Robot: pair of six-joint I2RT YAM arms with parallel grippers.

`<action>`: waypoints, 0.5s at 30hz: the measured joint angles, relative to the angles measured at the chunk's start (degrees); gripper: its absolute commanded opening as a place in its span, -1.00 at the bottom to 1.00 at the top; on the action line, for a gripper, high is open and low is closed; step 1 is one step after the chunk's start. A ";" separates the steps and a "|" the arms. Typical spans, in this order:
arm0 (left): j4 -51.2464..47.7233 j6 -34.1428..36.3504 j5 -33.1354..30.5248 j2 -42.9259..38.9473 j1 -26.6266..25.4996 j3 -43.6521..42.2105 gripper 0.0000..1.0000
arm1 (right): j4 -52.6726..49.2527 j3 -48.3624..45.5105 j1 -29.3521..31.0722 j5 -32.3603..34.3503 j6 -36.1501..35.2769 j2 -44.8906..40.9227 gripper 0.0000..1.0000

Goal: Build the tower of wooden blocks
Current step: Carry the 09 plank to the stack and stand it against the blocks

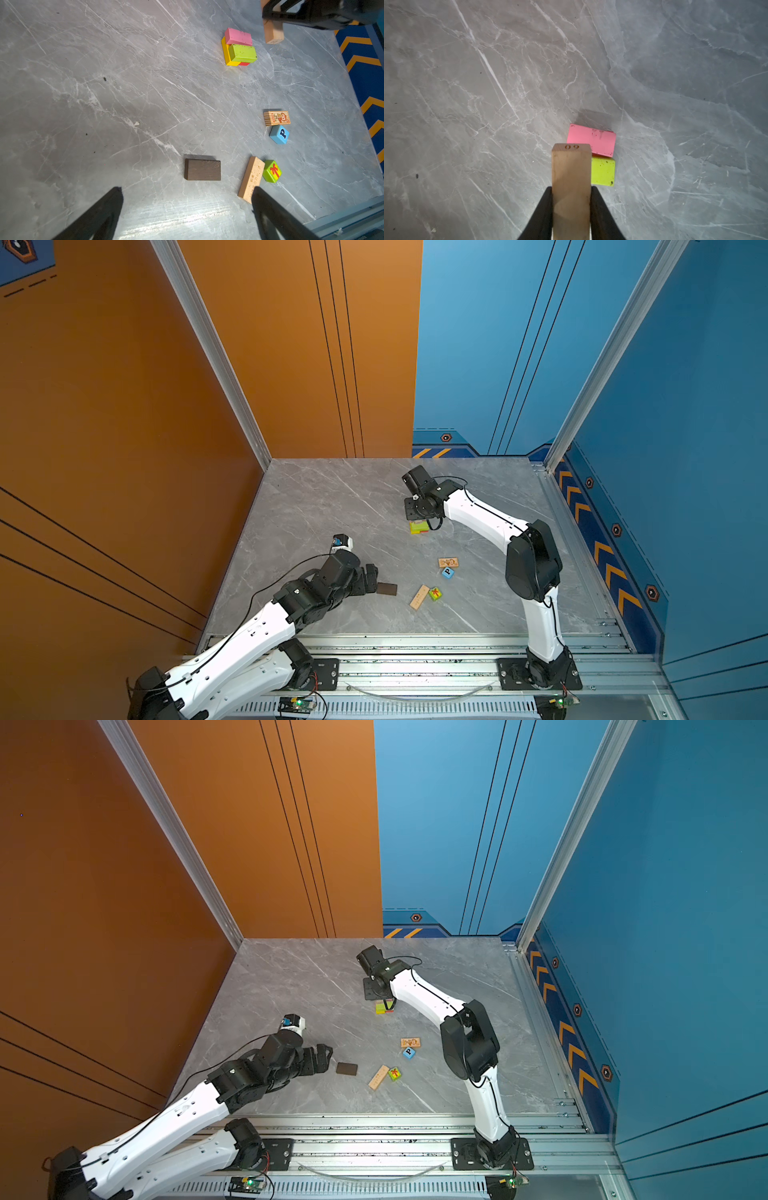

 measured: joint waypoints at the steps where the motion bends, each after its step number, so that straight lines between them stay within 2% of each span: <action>1: 0.28 0.15 0.33 0.15 0.35 0.09 0.96 | -0.15 0.37 -0.15 0.00 0.02 0.83 -0.41; 15: 1.29 1.11 2.62 0.68 3.15 0.20 0.96 | -1.73 2.10 -0.59 -0.17 0.22 5.33 -0.40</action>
